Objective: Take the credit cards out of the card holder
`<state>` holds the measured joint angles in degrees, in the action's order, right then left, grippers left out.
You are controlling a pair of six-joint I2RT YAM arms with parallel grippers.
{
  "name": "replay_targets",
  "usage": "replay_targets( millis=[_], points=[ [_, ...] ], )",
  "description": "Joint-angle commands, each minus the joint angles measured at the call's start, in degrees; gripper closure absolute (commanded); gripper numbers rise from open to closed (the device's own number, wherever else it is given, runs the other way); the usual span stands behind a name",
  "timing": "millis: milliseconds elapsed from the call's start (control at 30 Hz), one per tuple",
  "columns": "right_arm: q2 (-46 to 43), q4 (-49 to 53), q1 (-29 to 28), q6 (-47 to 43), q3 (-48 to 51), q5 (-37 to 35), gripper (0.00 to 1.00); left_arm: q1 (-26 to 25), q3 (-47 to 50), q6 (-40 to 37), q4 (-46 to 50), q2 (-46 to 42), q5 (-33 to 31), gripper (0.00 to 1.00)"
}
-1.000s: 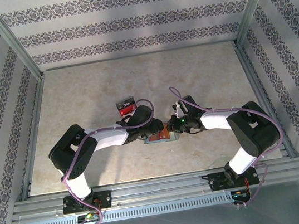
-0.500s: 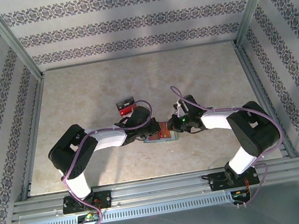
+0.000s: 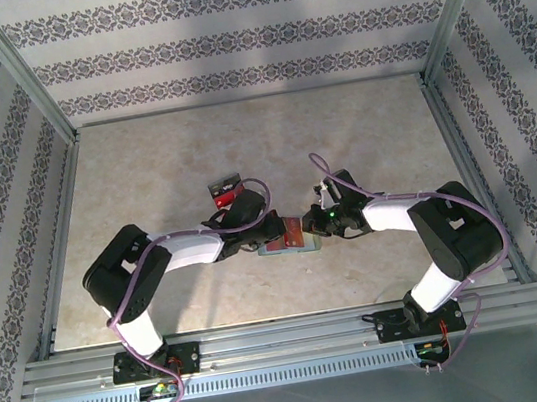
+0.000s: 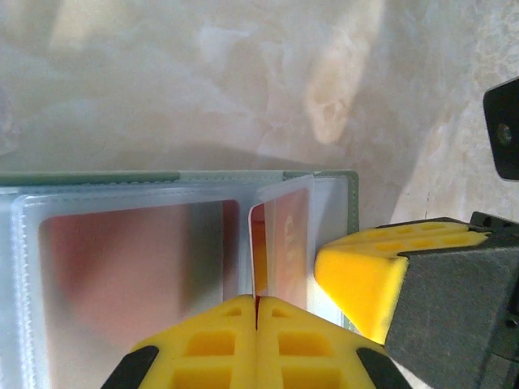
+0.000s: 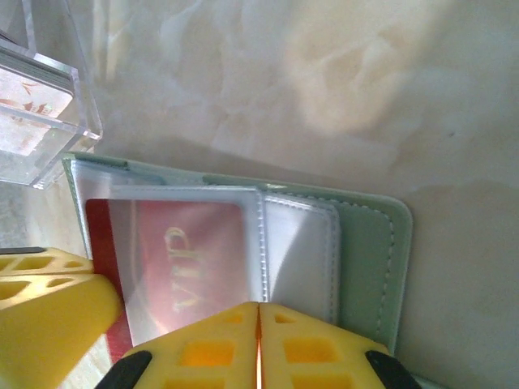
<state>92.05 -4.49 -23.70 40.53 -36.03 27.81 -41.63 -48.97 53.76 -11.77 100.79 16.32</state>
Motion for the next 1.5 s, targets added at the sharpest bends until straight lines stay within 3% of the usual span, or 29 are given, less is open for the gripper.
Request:
replay_targets(
  millis=[0,333,567,833,1133,1367,1467],
  points=[
    [0.2,2.8,0.8,-0.9,1.8,-2.3,0.91,1.4,0.9,-4.9,4.9,-2.6,-0.5,1.0],
    [-3.1,4.4,0.9,-0.9,2.2,-2.8,0.89,2.4,2.4,-6.1,5.4,-4.6,0.5,1.0],
    [-5.5,8.1,1.2,-2.6,1.2,-4.2,0.86,2.9,-2.9,-15.7,18.0,-10.7,-1.3,1.0],
    [-12.1,13.1,1.8,-5.1,-0.6,-5.6,0.69,3.0,-11.0,-32.0,31.9,-17.8,-7.3,1.0],
    [-21.5,19.8,2.8,-8.0,-2.0,-7.6,0.52,4.6,-22.3,-59.2,41.6,-14.3,-16.6,1.0],
    [-26.4,23.5,4.6,-9.1,-1.8,-8.4,0.36,11.0,-31.0,-75.4,49.3,-7.5,-10.8,1.0],
    [-28.0,24.1,4.9,-8.9,-1.7,-8.8,0.33,13.5,-33.4,-81.8,51.6,-5.2,-8.5,1.0]
  ],
)
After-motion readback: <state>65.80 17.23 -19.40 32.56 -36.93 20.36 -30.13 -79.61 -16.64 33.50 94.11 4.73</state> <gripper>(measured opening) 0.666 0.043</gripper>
